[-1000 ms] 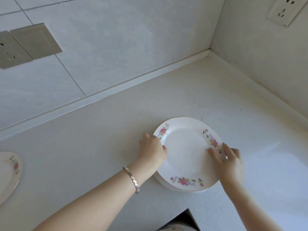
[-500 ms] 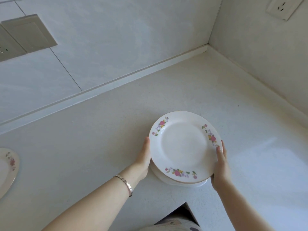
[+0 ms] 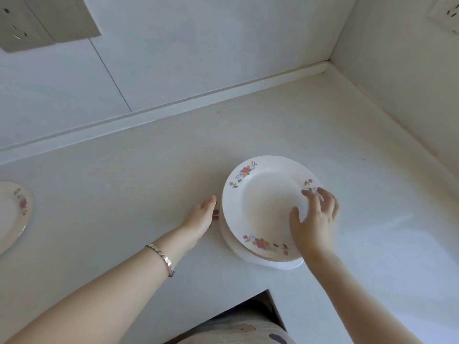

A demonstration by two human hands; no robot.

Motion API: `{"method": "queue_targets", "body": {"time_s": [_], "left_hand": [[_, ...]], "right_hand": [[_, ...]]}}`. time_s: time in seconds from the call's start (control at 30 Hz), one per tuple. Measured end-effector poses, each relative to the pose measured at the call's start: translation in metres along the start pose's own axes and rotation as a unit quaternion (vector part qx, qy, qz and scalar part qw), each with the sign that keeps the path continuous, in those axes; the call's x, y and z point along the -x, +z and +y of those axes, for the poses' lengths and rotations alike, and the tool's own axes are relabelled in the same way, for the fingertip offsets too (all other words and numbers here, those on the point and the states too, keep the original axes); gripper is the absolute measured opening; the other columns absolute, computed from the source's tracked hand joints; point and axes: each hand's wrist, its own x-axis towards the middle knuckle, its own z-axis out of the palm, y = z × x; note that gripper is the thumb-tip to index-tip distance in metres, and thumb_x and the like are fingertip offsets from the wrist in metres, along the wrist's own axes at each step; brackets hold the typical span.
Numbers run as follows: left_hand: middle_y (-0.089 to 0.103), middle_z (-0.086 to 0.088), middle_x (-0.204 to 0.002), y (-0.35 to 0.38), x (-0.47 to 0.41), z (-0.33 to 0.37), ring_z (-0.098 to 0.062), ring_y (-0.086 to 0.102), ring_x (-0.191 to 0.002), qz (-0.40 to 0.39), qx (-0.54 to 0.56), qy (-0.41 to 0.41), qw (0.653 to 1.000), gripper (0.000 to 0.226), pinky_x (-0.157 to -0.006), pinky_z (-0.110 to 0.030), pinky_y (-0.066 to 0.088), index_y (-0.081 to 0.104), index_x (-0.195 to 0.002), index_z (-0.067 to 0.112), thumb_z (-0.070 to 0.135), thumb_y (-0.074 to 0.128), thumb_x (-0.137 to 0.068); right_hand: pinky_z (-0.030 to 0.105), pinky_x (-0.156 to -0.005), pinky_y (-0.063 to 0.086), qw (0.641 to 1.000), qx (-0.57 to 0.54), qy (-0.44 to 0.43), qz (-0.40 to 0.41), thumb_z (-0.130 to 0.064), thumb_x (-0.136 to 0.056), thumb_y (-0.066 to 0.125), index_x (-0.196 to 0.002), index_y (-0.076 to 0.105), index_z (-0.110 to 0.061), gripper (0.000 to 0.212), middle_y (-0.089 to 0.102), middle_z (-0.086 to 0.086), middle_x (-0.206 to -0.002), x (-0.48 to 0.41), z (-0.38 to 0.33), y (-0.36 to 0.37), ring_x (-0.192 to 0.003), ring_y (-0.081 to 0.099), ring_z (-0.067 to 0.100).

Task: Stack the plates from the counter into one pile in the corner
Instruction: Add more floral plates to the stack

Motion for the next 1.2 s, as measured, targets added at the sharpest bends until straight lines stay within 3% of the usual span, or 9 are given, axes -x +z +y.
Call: {"method": "queue_targets", "body": {"time_s": [0.13, 0.27, 0.43, 0.53, 0.63, 0.83, 1.07, 1.13, 1.2], "left_hand": [[0.064, -0.007, -0.076, -0.060, 0.011, -0.018, 0.007, 0.060, -0.044, 0.058, 0.005, 0.043, 0.997, 0.029, -0.053, -0.018, 0.040, 0.056, -0.070, 0.017, 0.008, 0.044, -0.095], [0.064, 0.011, -0.042, -0.148, 0.033, -0.047, 0.007, 0.059, -0.039, 0.160, 0.052, 0.039, 0.985, 0.030, -0.046, -0.010, 0.042, 0.056, -0.069, 0.016, 0.004, 0.045, -0.094], [0.065, 0.007, -0.049, -0.270, 0.068, -0.114, 0.005, 0.059, -0.037, 0.279, 0.091, 0.018, 0.956, 0.028, -0.043, -0.012, 0.046, 0.056, -0.069, 0.014, 0.003, 0.048, -0.092], [0.061, -0.004, -0.066, -0.331, 0.090, -0.155, -0.003, 0.062, -0.046, 0.331, 0.087, -0.003, 0.940, 0.028, -0.046, -0.015, 0.045, 0.054, -0.069, 0.015, 0.001, 0.046, -0.092], [0.062, -0.004, -0.070, -0.384, 0.106, -0.194, -0.018, 0.060, -0.064, 0.355, 0.076, -0.016, 0.931, 0.029, -0.058, -0.023, 0.042, 0.056, -0.071, 0.017, -0.002, 0.044, -0.090], [0.059, -0.005, -0.072, -0.458, 0.114, -0.237, -0.016, 0.058, -0.062, 0.372, 0.090, -0.033, 0.923, 0.031, -0.058, -0.026, 0.041, 0.055, -0.070, 0.017, -0.003, 0.041, -0.091], [0.060, -0.001, -0.071, -0.499, 0.102, -0.249, -0.015, 0.058, -0.064, 0.373, 0.094, 0.008, 0.923, 0.033, -0.060, -0.025, 0.043, 0.054, -0.069, 0.018, -0.004, 0.043, -0.090], [0.060, 0.000, -0.071, -0.505, 0.095, -0.249, -0.019, 0.059, -0.068, 0.371, 0.084, 0.009, 0.925, 0.033, -0.064, -0.029, 0.046, 0.055, -0.068, 0.019, -0.004, 0.043, -0.089], [0.062, -0.001, -0.073, -0.510, 0.086, -0.246, -0.024, 0.060, -0.077, 0.379, 0.070, 0.008, 0.923, 0.029, -0.075, -0.034, 0.048, 0.058, -0.070, 0.019, -0.001, 0.046, -0.087]], "right_hand": [[0.017, -0.093, 0.030, 0.974, -0.016, -0.132, -0.182, -0.015, -0.089, 0.054, -0.115, 0.064, -0.010, 0.028, 0.054, 0.005, -0.129, 0.006, -0.063, 0.012, -0.123, 0.044, 0.020], [0.026, -0.094, 0.045, 0.922, -0.028, -0.191, -0.334, -0.017, -0.090, 0.051, -0.111, 0.065, -0.014, 0.025, 0.065, 0.000, -0.109, 0.033, -0.134, 0.046, -0.104, 0.060, 0.015], [0.023, -0.089, 0.045, 0.856, 0.003, -0.246, -0.454, -0.020, -0.091, 0.047, -0.111, 0.064, -0.017, 0.026, 0.066, -0.001, -0.105, 0.102, -0.223, 0.120, -0.101, 0.061, 0.014], [0.022, -0.083, 0.045, 0.836, 0.011, -0.218, -0.503, -0.022, -0.091, 0.046, -0.112, 0.063, -0.017, 0.028, 0.062, -0.003, -0.100, 0.157, -0.272, 0.171, -0.097, 0.060, 0.016], [0.025, -0.082, 0.047, 0.825, 0.023, -0.180, -0.536, -0.026, -0.090, 0.049, -0.114, 0.062, -0.015, 0.030, 0.063, 0.001, -0.114, 0.212, -0.317, 0.225, -0.102, 0.061, 0.018], [0.032, -0.093, 0.047, 0.793, 0.014, -0.055, -0.606, -0.038, -0.083, 0.062, -0.126, 0.049, -0.006, 0.056, 0.056, 0.007, -0.127, 0.300, -0.382, 0.308, -0.114, 0.057, 0.025], [0.032, -0.083, 0.053, 0.809, -0.022, 0.029, -0.586, -0.015, -0.079, 0.067, -0.103, 0.063, -0.002, 0.028, 0.063, 0.006, -0.094, 0.312, -0.377, 0.337, -0.093, 0.062, 0.025], [0.028, -0.072, 0.050, 0.808, -0.070, 0.055, -0.582, -0.007, -0.078, 0.066, -0.086, 0.059, -0.009, 0.010, 0.058, 0.001, -0.079, 0.306, -0.370, 0.329, -0.081, 0.058, 0.022], [0.023, -0.059, 0.047, 0.814, -0.101, 0.065, -0.569, -0.003, -0.078, 0.065, -0.071, 0.051, -0.013, 0.018, 0.055, 0.002, -0.071, 0.298, -0.363, 0.317, -0.067, 0.055, 0.018]]}}
